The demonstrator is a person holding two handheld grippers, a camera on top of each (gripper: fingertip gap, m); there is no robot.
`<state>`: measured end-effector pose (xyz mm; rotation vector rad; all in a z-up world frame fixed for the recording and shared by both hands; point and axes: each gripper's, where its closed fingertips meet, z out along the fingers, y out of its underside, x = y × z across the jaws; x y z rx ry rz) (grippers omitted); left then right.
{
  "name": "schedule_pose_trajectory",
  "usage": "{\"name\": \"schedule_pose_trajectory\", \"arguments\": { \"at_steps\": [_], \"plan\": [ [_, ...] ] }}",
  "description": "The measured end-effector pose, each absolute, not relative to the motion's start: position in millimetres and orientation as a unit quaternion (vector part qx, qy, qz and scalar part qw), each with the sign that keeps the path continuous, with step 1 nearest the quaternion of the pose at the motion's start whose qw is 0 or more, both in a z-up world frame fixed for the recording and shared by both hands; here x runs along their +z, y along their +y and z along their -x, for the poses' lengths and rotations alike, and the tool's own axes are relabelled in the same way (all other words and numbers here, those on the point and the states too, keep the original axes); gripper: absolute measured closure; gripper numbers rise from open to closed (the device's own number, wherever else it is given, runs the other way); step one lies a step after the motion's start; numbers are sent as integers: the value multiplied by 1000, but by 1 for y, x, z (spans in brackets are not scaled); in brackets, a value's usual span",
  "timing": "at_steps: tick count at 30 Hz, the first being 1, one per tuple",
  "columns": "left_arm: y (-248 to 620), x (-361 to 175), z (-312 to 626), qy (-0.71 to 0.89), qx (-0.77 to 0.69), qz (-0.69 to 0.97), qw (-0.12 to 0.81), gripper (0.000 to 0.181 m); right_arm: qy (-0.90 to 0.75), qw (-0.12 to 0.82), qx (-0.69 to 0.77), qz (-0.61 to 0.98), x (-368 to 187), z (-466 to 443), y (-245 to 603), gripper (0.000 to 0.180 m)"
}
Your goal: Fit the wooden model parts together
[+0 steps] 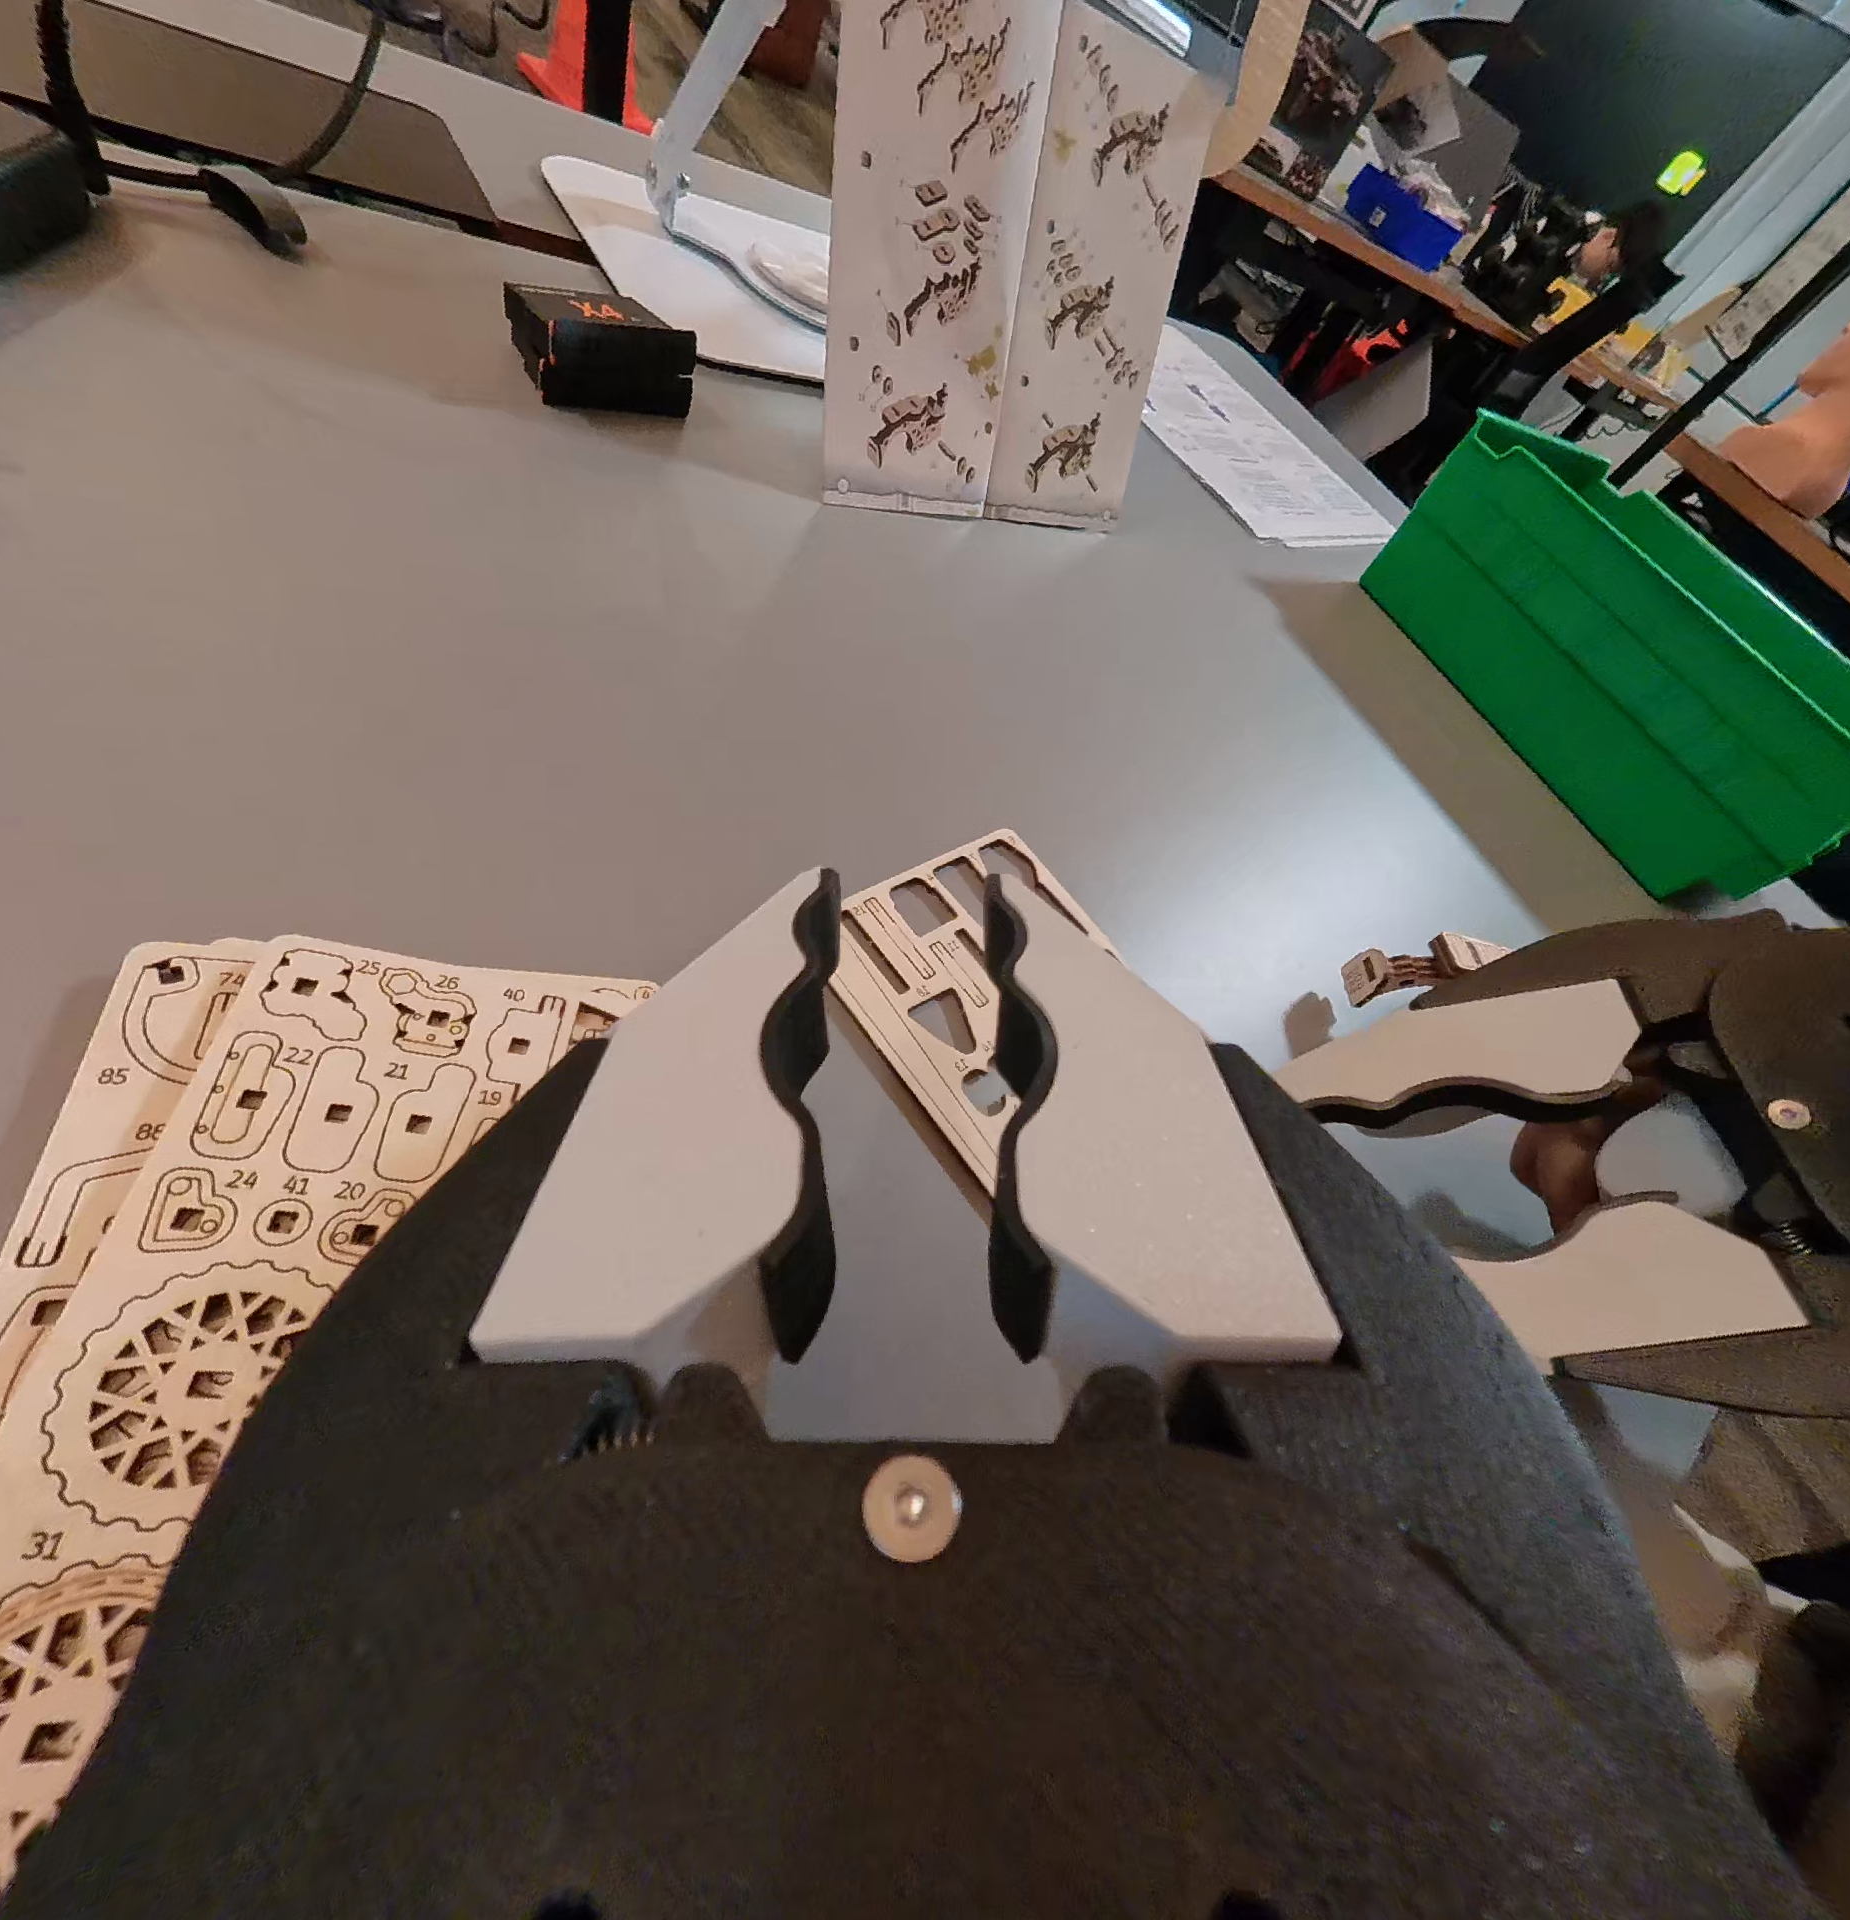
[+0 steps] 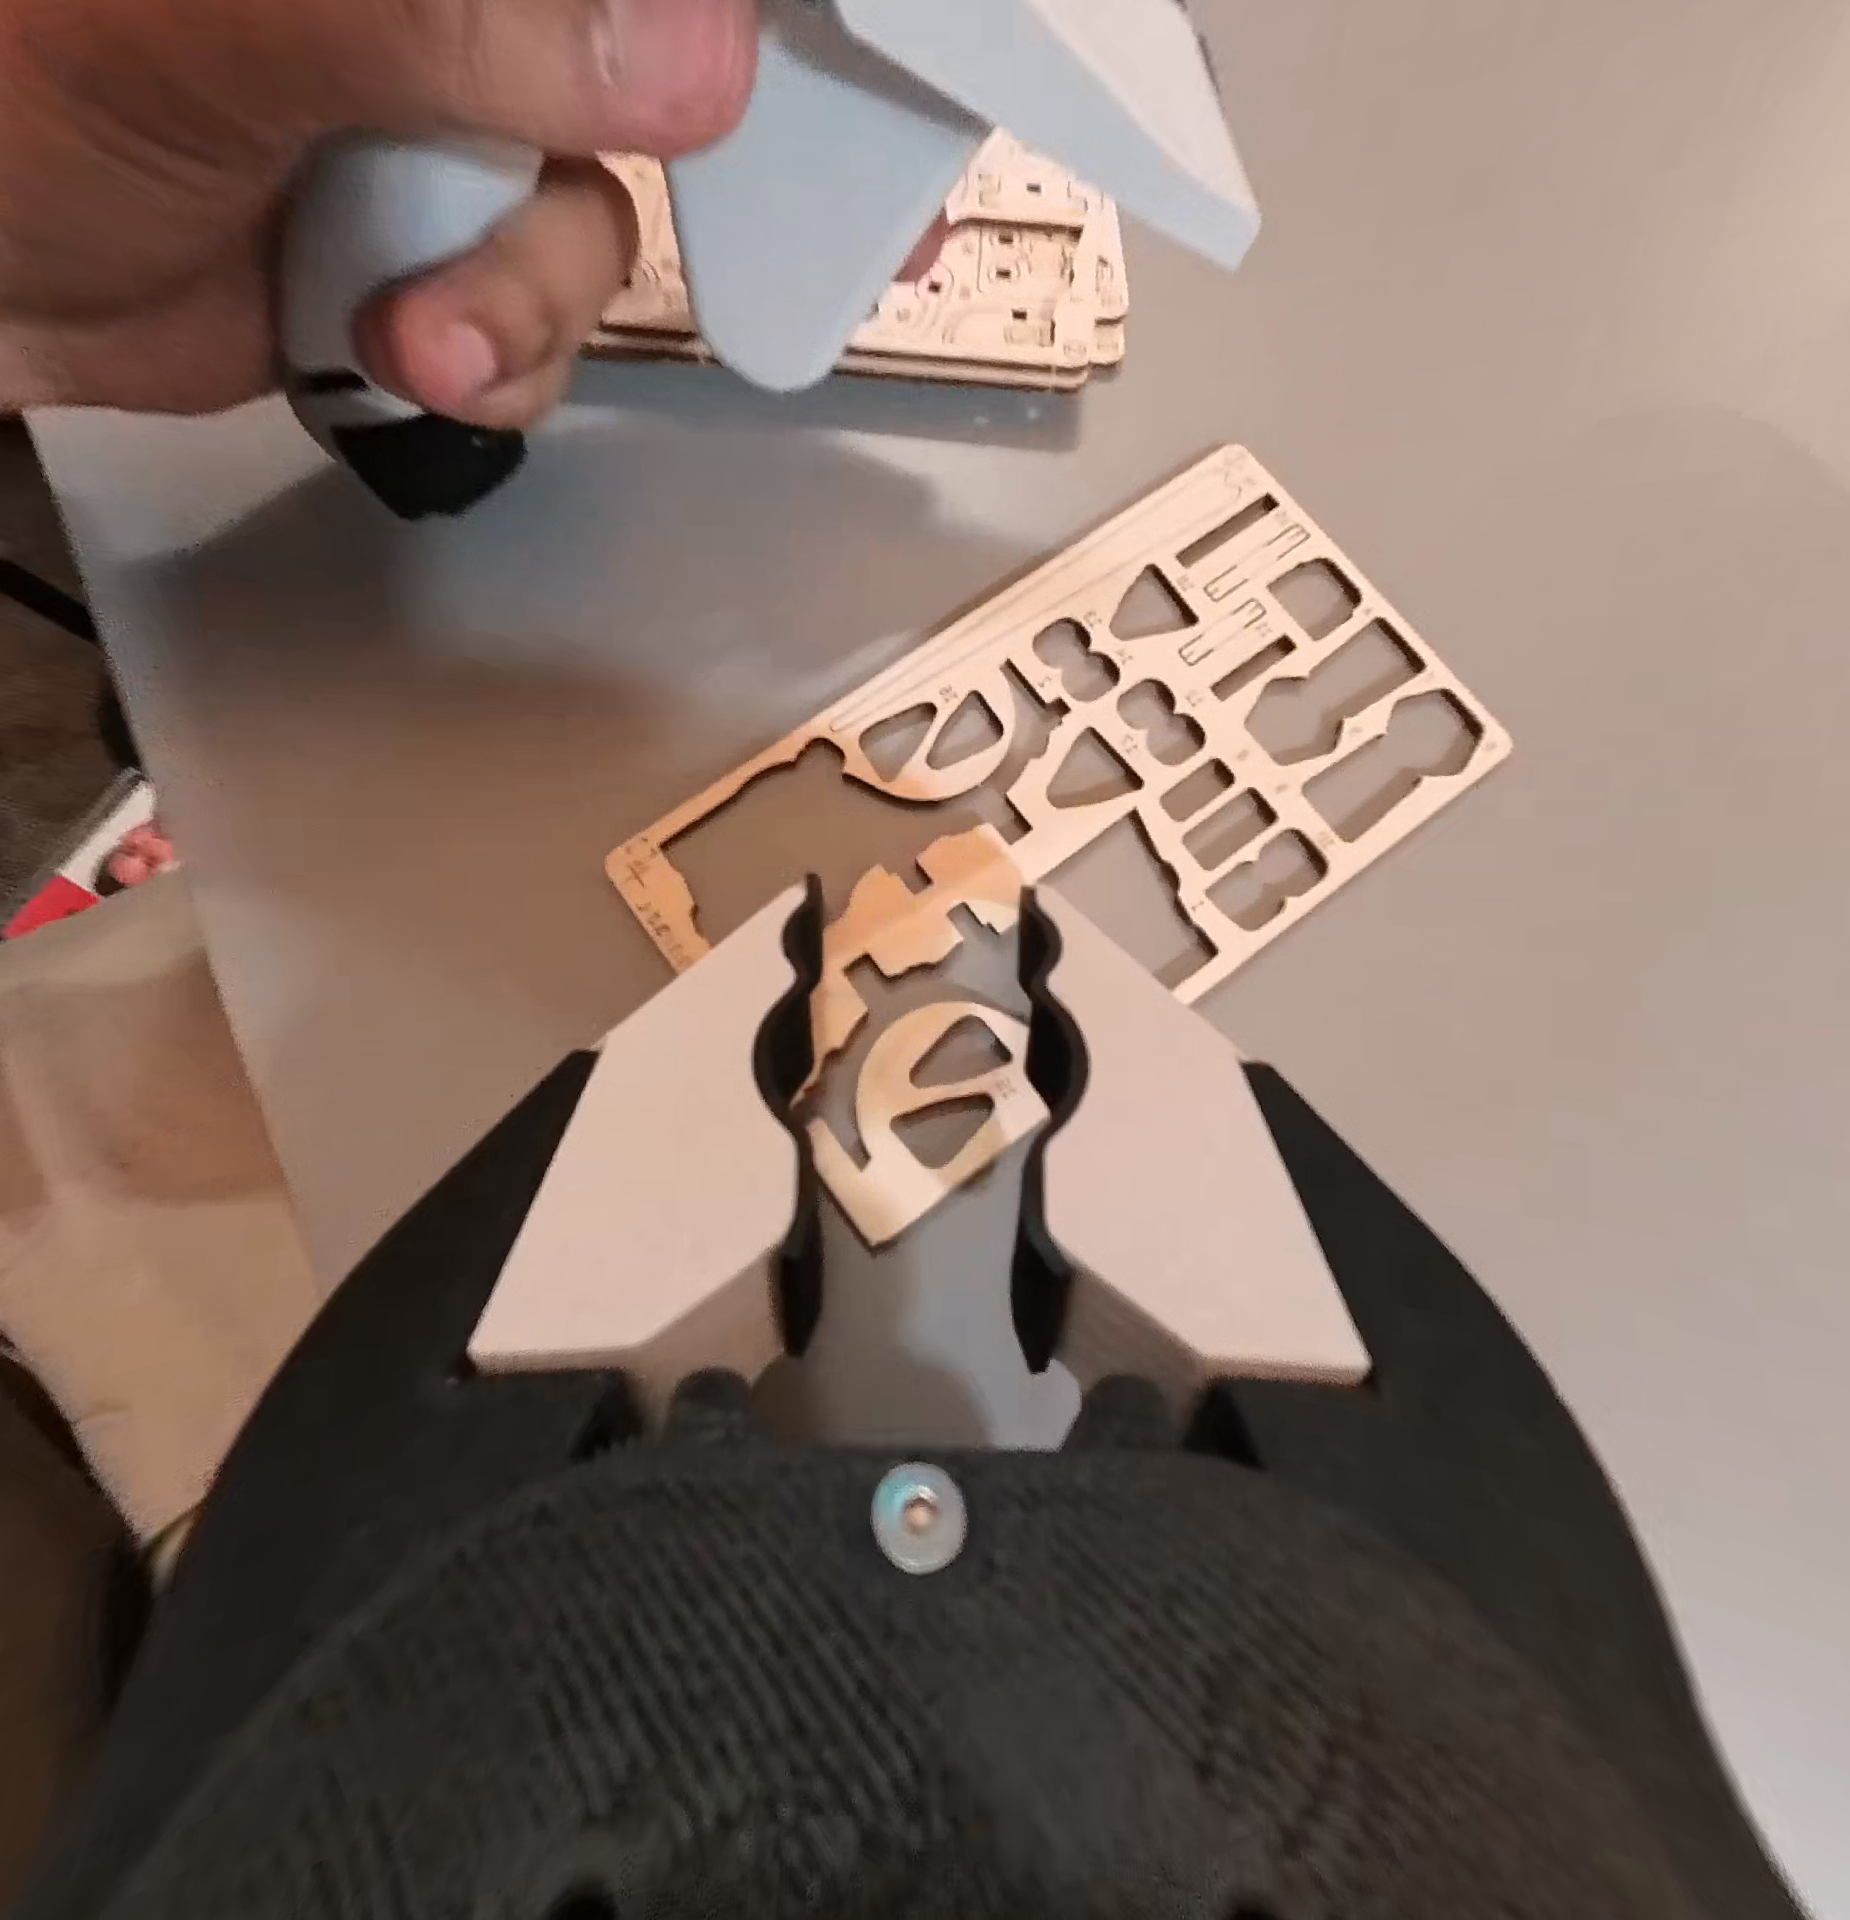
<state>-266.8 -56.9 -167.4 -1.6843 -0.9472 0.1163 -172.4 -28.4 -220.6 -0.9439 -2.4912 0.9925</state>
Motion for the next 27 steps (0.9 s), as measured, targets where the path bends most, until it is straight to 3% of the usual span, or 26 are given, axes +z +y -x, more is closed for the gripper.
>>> {"name": "schedule_pose_trajectory", "arguments": {
  "at_steps": [13, 20, 27],
  "plan": [
    [-54, -170, 265, -399, 51, 722, 563, 156, -879, 149, 331, 309, -222, 167, -29, 147],
    [-55, -171, 266, -396, 58, 724, 562, 156, -869, 167, 329, 330, -223, 174, -32, 139],
    [-56, -169, 268, -396, 61, 719, 567, 156, -867, 152, 336, 335, -221, 172, -36, 148]
  ]
}}
